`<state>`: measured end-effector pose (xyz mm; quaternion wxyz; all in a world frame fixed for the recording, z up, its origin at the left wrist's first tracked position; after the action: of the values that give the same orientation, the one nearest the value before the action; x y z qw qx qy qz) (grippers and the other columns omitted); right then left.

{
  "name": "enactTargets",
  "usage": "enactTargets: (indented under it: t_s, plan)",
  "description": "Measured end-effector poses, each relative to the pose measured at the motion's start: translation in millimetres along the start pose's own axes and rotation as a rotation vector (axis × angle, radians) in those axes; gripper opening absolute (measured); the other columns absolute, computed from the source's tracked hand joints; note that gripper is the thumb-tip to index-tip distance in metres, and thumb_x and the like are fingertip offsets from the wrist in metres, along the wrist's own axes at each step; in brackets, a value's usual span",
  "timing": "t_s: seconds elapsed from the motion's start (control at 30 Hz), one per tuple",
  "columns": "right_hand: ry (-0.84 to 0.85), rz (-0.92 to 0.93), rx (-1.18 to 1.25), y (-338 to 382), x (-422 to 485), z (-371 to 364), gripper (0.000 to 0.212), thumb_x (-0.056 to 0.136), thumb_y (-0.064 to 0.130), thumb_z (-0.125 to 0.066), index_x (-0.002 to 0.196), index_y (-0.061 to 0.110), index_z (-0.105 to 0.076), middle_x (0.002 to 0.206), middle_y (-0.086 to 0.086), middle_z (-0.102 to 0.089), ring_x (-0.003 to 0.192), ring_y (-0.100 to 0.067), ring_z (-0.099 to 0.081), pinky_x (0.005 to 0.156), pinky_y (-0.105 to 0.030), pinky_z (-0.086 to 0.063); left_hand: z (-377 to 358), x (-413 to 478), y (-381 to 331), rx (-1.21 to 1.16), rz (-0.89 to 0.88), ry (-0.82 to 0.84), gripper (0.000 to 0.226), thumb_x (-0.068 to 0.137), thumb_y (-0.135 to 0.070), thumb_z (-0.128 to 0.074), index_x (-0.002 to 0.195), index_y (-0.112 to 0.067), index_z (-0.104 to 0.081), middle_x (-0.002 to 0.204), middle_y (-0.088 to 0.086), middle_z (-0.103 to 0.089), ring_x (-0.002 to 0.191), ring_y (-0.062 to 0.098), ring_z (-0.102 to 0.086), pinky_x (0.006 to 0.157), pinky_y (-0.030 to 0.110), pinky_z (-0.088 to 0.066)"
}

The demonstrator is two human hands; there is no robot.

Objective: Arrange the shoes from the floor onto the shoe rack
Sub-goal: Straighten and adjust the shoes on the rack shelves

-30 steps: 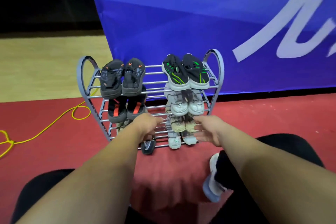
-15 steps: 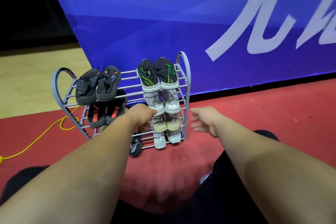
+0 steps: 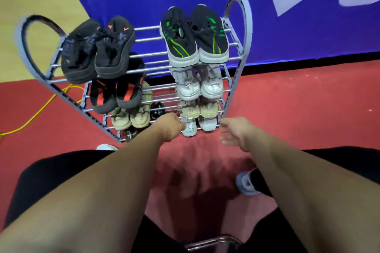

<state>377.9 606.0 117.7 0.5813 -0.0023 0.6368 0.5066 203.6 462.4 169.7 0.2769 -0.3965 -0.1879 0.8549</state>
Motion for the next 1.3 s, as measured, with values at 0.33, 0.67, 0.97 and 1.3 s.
enactTargets:
  t_s: [0.33,0.67,0.97,1.3]
  plan:
    - [0.002,-0.231,0.016,-47,131,-38,0.026,0.102,0.028,-0.058,0.121,0.01,-0.062,0.1,-0.009,-0.068,0.086,-0.028,-0.067,0.069,-0.035,-0.059,-61,113,47,-0.004,0.161,0.119,0.043,0.098,-0.015,-0.06,0.141,-0.012,-0.054,0.135,0.011,-0.062,0.122,0.031,-0.061,0.088,0.026,-0.049]
    - [-0.086,-0.373,0.265,-58,219,-57,0.011,0.1,0.022,-0.053,0.094,0.021,-0.062,0.076,-0.001,-0.058,0.058,-0.017,-0.048,0.066,-0.029,-0.047,-97,186,80,0.162,0.132,0.208,0.065,0.094,-0.039,-0.055,0.155,-0.035,-0.035,0.154,0.003,-0.047,0.133,0.026,-0.053,0.112,0.037,-0.043]
    - [-0.031,-0.442,0.387,-71,247,-65,0.01,0.098,0.033,-0.064,0.094,0.024,-0.063,0.072,-0.001,-0.05,0.058,-0.018,-0.045,0.06,-0.035,-0.051,-110,207,93,0.385,0.065,0.326,0.079,0.088,-0.015,-0.046,0.161,-0.027,-0.017,0.166,0.008,-0.025,0.152,0.028,-0.025,0.121,0.043,-0.029]
    - [-0.214,-0.193,0.322,-68,223,-52,0.01,0.086,0.018,-0.075,0.088,0.012,-0.066,0.085,-0.012,-0.068,0.065,-0.02,-0.061,0.045,-0.024,-0.046,-91,183,68,0.433,0.035,0.219,0.053,0.095,-0.012,-0.048,0.147,-0.016,-0.046,0.148,0.012,-0.045,0.137,0.028,-0.046,0.114,0.038,-0.039]
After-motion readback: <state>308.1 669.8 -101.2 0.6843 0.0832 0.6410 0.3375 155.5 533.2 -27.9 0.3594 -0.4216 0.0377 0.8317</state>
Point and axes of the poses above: each hand's wrist, its own x-axis towards the middle knuckle, its own z-axis out of the back of the hand, y = z × x, the point moved 2 cm from there along x, towards the middle knuckle
